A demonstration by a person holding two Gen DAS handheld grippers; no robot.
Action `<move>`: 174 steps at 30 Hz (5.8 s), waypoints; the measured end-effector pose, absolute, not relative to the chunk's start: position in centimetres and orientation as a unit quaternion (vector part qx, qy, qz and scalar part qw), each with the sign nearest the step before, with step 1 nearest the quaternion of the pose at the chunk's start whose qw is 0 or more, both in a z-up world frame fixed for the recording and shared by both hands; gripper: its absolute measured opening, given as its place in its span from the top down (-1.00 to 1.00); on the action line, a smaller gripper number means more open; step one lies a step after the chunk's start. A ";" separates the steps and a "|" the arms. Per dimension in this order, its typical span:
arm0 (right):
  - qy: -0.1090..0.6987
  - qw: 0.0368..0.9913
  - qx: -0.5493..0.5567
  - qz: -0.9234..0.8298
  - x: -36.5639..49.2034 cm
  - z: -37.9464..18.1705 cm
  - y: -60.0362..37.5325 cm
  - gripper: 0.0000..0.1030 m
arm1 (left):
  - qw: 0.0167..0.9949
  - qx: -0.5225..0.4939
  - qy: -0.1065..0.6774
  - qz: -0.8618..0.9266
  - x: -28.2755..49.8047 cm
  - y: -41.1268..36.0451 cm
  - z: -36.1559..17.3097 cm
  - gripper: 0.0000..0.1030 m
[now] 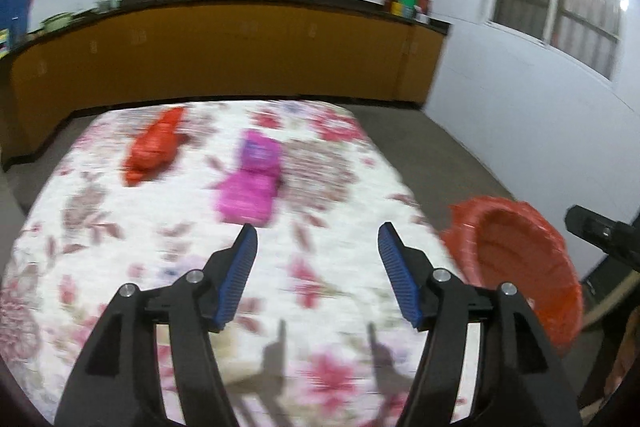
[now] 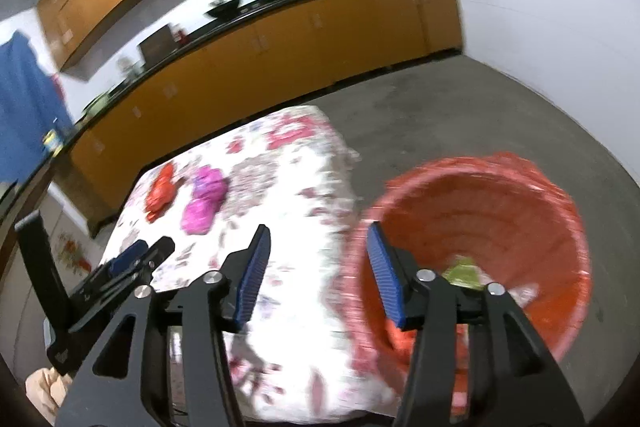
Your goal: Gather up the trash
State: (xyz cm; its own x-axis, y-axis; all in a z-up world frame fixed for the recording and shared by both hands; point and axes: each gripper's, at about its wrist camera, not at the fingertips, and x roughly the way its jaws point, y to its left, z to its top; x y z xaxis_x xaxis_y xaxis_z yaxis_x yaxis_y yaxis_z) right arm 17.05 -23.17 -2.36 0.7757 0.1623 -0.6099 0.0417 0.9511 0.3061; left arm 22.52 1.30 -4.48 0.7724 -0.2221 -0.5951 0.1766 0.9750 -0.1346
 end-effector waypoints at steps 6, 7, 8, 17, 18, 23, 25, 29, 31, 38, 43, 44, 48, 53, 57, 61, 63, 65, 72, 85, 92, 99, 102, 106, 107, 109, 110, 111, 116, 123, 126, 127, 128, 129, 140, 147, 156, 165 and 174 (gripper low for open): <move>0.335 0.931 0.127 0.068 19.6 -2.0 -18.0 -0.42 | 0.947 -0.045 0.316 -0.039 23.1 7.9 -4.5 -0.25; 0.333 0.932 0.126 0.072 20.2 -1.9 -17.0 -0.52 | 0.947 -0.046 0.315 -0.030 23.2 8.7 -4.5 -0.26; 0.331 0.932 0.125 0.075 20.5 -1.8 -16.4 -0.56 | 0.948 -0.046 0.314 -0.019 23.3 9.9 -4.5 -0.26; 0.348 0.925 0.102 0.114 26.1 -3.5 -8.9 -0.63 | 0.953 -0.046 0.293 0.055 24.1 16.7 -4.6 -0.30; 0.353 0.923 0.099 0.115 26.8 -4.0 -8.2 -0.61 | 0.954 -0.047 0.291 0.061 24.3 17.2 -4.6 -0.30; 0.391 0.908 0.092 0.120 30.2 -7.1 -5.5 -0.42 | 0.954 -0.058 0.284 0.082 25.6 19.2 -4.7 -0.30; 0.398 0.906 0.090 0.113 31.3 -8.1 -5.0 -0.39 | 0.953 -0.058 0.283 0.087 26.1 19.7 -4.8 -0.30; 0.401 0.907 0.095 0.092 33.3 -9.6 -4.6 -0.37 | 0.952 -0.067 0.286 0.088 27.2 20.6 -5.2 -0.30; 0.406 0.905 0.098 0.083 34.4 -10.2 -4.5 -0.36 | 0.950 -0.074 0.290 0.084 27.9 20.9 -5.5 -0.30; 0.437 0.892 0.086 0.077 38.0 -13.1 -3.6 0.09 | 0.946 -0.082 0.303 0.081 30.1 21.3 -6.4 -0.30; 0.429 0.897 0.054 0.090 36.6 -13.3 -4.3 0.64 | 0.944 -0.077 0.314 0.065 32.2 20.6 -7.1 -0.30; 0.427 0.898 0.057 0.089 36.1 -13.2 -4.9 0.66 | 0.944 -0.072 0.315 0.062 32.8 20.3 -7.1 -0.30; 0.420 0.901 0.080 0.076 33.5 -12.9 -8.0 0.67 | 0.946 -0.056 0.316 0.053 35.2 18.7 -7.6 -0.48; 0.420 0.898 0.110 0.068 31.6 -12.7 -10.7 0.67 | 0.940 -0.044 0.334 0.051 39.2 16.9 -8.6 -0.58; 0.422 0.896 0.119 0.070 31.0 -12.8 -11.7 0.67 | 0.936 -0.018 0.347 0.059 42.6 15.8 -9.5 -0.70; 0.422 0.895 0.121 0.074 30.9 -13.0 -12.1 0.67 | 0.912 -0.005 0.406 0.057 46.0 15.5 -11.3 -0.79; 0.421 0.896 0.118 0.075 30.8 -12.9 -12.2 0.67 | 0.906 -0.005 0.419 0.053 46.6 15.4 -11.7 -0.72; 0.421 0.896 0.120 0.076 30.7 -13.0 -12.4 0.67 | 0.902 0.001 0.429 0.041 47.0 15.0 -12.1 -0.27; 0.422 0.896 0.118 0.073 29.9 -12.6 -12.9 0.67 | 0.903 -0.012 0.428 0.034 46.3 15.3 -12.1 0.42; 0.406 0.902 0.130 0.071 24.9 -9.5 -14.9 0.67 | 0.916 -0.040 0.400 -0.008 36.5 15.6 -8.7 0.42; 0.402 0.902 0.142 0.068 21.8 -8.2 -16.1 0.67 | 0.920 -0.038 0.389 -0.037 31.8 14.2 -6.6 0.42; 0.384 0.908 0.156 0.057 18.7 -6.2 -17.7 0.67 | 0.922 -0.032 0.378 -0.072 28.3 11.2 -4.9 0.42; 0.373 0.913 0.160 0.048 17.5 -5.4 -18.6 0.67 | 0.922 -0.032 0.375 -0.088 27.1 9.9 -4.3 0.42; 0.355 0.920 0.163 0.031 16.0 -4.2 -20.2 0.67 | 0.924 -0.022 0.366 -0.112 25.3 7.6 -3.5 0.41; 0.351 0.922 0.164 0.027 15.6 -4.0 -20.5 0.67 | 0.923 -0.022 0.365 -0.118 25.0 7.2 -3.4 0.41; 0.344 0.924 0.166 0.018 15.0 -3.5 -21.4 0.67 | 0.922 -0.021 0.363 -0.132 24.3 6.3 -3.0 0.41; 0.340 0.925 0.167 0.013 14.7 -3.3 -21.8 0.67 | 0.922 -0.020 0.361 -0.140 23.9 5.7 -2.7 0.41; 0.336 0.927 0.168 0.008 14.2 -3.0 -22.2 0.67 | 0.922 -0.019 0.359 -0.146 23.6 5.2 -2.5 0.41; 0.315 0.935 0.164 -0.024 12.4 -1.7 -24.3 0.67 | 0.921 -0.005 0.346 -0.178 21.7 2.6 -1.3 0.41; 0.291 0.938 0.172 -0.075 10.2 -0.7 -28.0 0.67 | 0.915 0.007 0.330 -0.233 19.2 -1.5 0.2 0.41; 0.283 0.937 0.181 -0.093 9.5 -0.6 -29.6 0.67 | 0.909 0.009 0.329 -0.255 18.4 -3.4 0.5 0.41; 0.281 0.937 0.182 -0.097 9.3 -0.6 -29.8 0.67 | 0.907 0.009 0.329 -0.261 18.2 -3.9 0.5 0.41; 0.279 0.937 0.184 -0.101 9.1 -0.6 -30.2 0.67 | 0.905 0.008 0.330 -0.268 18.1 -4.5 0.6 0.41; 0.278 0.937 0.186 -0.103 8.8 -0.6 -30.4 0.67 | 0.903 0.007 0.331 -0.274 18.0 -5.0 0.6 0.41; 0.264 0.936 0.200 -0.122 7.8 -0.6 -32.8 0.67 | 0.883 0.011 0.341 -0.322 17.4 -10.6 0.1 0.40; 0.262 0.933 0.208 -0.131 7.3 -0.9 -33.8 0.67 | 0.869 0.016 0.358 -0.340 17.7 -13.8 -1.1 0.40; 0.265 0.931 0.210 -0.135 7.9 -1.2 -34.5 0.66 | 0.852 0.019 0.380 -0.360 18.5 -17.5 -3.1 0.38; 0.278 0.926 0.215 -0.134 8.3 -1.9 -35.0 0.22 | 0.832 0.013 0.418 -0.364 19.6 -19.4 -5.8 0.14; 0.274 0.927 0.208 -0.152 6.6 -1.3 -35.2 -0.40 | 0.830 0.013 0.431 -0.353 19.4 -18.6 -6.9 0.10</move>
State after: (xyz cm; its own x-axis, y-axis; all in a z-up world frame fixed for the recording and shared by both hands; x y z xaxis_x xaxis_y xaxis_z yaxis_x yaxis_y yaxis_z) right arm 6.62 -35.15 -1.30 0.8037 -0.1679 -0.5708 0.3957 0.8673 0.3020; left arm 19.41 -18.57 -6.93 0.3791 -0.5752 -0.7248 0.5980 0.7501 -0.2825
